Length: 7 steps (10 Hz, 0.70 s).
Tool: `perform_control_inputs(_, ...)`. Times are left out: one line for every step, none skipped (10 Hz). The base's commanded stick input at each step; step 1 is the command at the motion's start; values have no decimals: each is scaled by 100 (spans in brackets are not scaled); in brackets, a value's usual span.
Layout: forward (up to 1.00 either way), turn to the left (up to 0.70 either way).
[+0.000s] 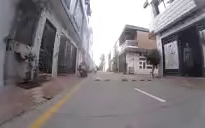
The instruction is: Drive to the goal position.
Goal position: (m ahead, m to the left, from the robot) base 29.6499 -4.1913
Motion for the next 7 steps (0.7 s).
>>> perform_control_inputs(85,0)
perform_control_inputs(85,0)
perform_control_inputs(85,-2)
perform_control_inputs(85,-4)
perform_control_inputs(85,-18)
perform_control_inputs(85,-20)
perform_control_inputs(85,0)
